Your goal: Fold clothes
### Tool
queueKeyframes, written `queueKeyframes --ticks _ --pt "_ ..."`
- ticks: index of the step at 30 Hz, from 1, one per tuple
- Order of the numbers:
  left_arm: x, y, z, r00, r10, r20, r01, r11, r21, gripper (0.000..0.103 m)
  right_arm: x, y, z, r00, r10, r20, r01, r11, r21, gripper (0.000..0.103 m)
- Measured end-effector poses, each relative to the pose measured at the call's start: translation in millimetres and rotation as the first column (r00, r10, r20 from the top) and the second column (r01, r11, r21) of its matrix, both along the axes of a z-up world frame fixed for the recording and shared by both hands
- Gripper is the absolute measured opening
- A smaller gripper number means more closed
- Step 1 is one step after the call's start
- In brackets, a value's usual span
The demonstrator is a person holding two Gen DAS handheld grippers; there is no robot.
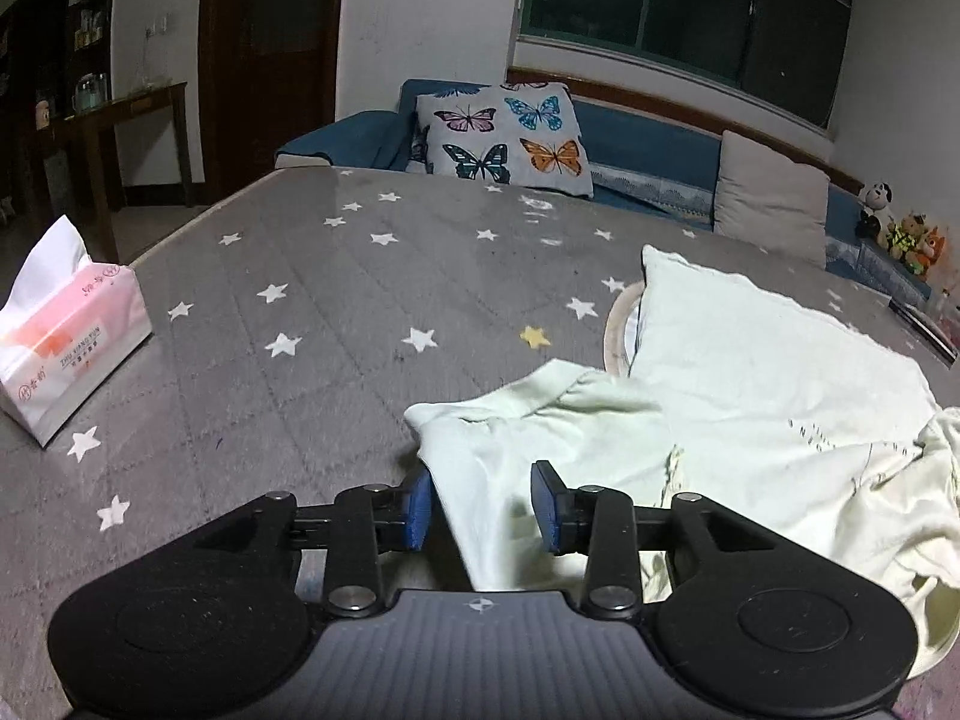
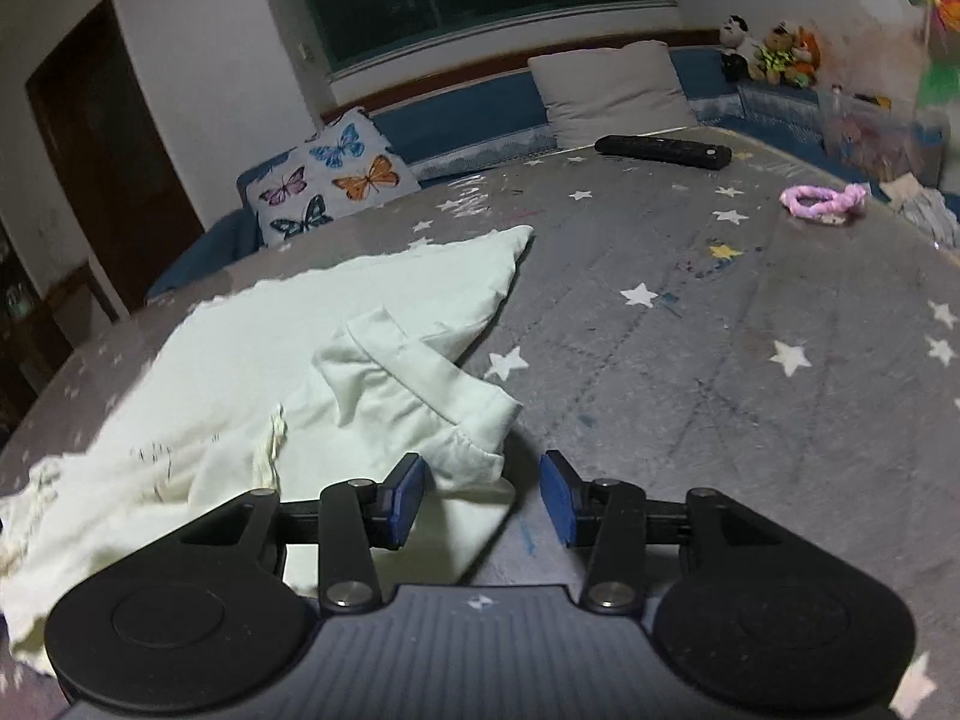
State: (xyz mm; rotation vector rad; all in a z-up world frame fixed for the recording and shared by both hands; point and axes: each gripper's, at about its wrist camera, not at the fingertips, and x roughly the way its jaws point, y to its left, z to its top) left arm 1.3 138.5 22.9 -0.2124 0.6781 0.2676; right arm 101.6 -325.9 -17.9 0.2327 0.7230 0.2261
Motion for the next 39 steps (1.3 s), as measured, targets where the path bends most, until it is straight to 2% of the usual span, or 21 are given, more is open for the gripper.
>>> queueKeyframes --ticks 2,6,7,8,9,11,13,18,21,26,33,39 --pt "1 4 -1 1.000 0.006 0.003 -0.006 1.000 -0.005 0.040 0 1 0 1.000 -0.004 -0.003 0.004 1.000 0.021 0.036" --pt "3 12 -3 1.000 0.012 -0.003 -0.012 1.000 -0.015 0.040 1 0 0 1.000 -0.013 -0.013 0.013 0.998 0.054 0.034" --pt "4 13 -5 1.000 0.011 -0.007 -0.011 1.000 -0.015 0.040 2 -1 -1 1.000 -0.017 -0.016 0.018 0.998 0.061 0.027" --pt "6 14 -7 1.000 0.009 -0.013 -0.009 1.000 -0.014 0.040 3 -2 -2 1.000 -0.022 -0.021 0.023 0.998 0.066 0.013" --pt "7 15 -10 1.000 0.009 -0.022 -0.009 1.000 -0.014 0.039 3 -3 -2 0.999 -0.027 -0.027 0.029 0.997 0.068 0.007" --pt "9 16 -14 0.999 0.005 -0.037 -0.006 1.000 -0.014 0.038 1 -6 -2 0.998 -0.043 -0.039 0.046 0.995 0.084 0.004" --pt "11 17 -18 0.999 0.004 -0.047 -0.005 1.000 -0.015 0.036 -7 -11 4 0.998 -0.051 -0.027 0.054 0.994 0.095 0.003" --pt "9 13 -20 0.998 -0.020 -0.054 0.020 1.000 -0.010 0.012 -41 -27 30 0.997 -0.075 0.022 0.072 0.993 0.091 0.003" --pt "4 9 -20 0.997 -0.044 -0.059 0.044 0.999 -0.011 0.007 -64 -37 39 0.996 -0.082 0.019 0.080 0.991 0.106 0.003" --pt "-10 0 -17 0.993 -0.092 -0.074 0.092 0.996 -0.014 0.004 -91 -52 39 0.992 -0.121 -0.032 0.123 0.989 0.082 0.003" --pt "-30 -9 -12 0.983 -0.148 -0.105 0.151 0.988 0.025 0.005 -109 -63 28 0.980 -0.158 -0.125 0.160 0.987 0.010 0.004" --pt "-35 -11 10 0.987 -0.155 -0.039 0.158 0.985 0.074 0.009 -105 -64 41 0.981 -0.183 -0.057 0.179 0.982 -0.065 0.019"
